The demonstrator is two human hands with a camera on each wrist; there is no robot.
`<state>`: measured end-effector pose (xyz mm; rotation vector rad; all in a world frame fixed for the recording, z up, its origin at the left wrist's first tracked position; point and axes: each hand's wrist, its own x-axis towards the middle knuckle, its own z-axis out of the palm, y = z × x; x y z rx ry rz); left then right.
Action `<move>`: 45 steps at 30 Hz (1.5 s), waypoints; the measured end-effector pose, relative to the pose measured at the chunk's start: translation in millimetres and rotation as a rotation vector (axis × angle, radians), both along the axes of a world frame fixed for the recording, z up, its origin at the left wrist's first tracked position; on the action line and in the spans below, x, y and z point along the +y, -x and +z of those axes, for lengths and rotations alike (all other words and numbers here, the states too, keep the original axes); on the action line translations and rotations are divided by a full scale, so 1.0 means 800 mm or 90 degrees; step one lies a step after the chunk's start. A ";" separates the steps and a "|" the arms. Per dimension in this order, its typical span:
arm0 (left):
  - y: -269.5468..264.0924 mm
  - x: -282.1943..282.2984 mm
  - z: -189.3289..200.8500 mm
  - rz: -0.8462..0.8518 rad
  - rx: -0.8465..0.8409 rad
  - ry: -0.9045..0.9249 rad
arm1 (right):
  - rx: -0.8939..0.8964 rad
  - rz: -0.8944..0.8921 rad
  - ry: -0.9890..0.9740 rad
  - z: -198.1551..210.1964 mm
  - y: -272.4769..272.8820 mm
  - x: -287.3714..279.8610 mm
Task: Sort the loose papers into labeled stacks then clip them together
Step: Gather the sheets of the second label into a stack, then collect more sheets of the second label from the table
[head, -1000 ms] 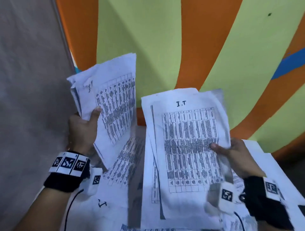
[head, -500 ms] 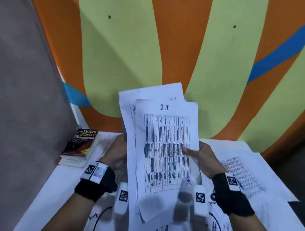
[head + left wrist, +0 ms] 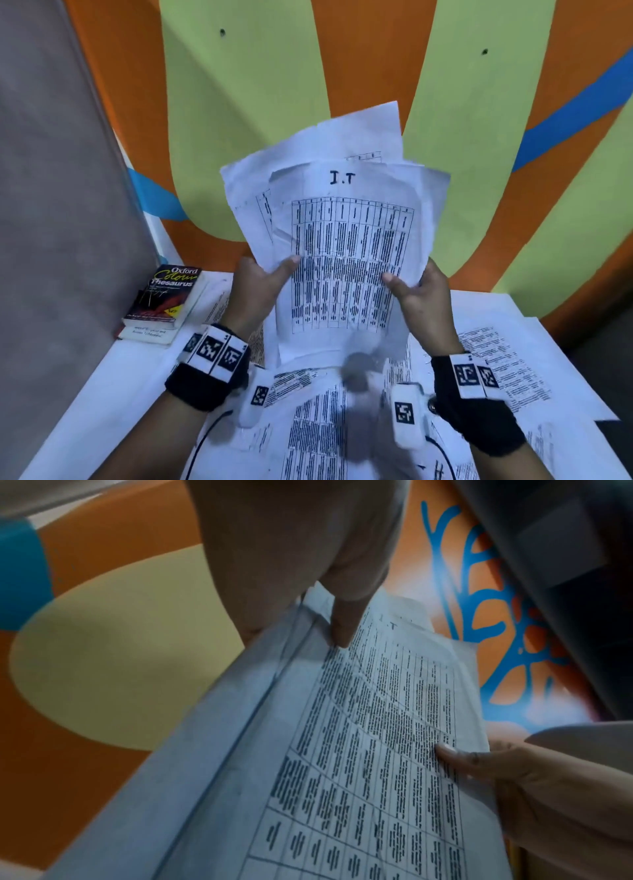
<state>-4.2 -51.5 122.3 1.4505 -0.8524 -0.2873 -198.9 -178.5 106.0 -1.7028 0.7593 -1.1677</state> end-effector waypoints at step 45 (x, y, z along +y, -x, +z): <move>-0.005 -0.015 -0.061 0.055 0.069 -0.121 | 0.145 -0.125 -0.092 -0.071 -0.032 -0.002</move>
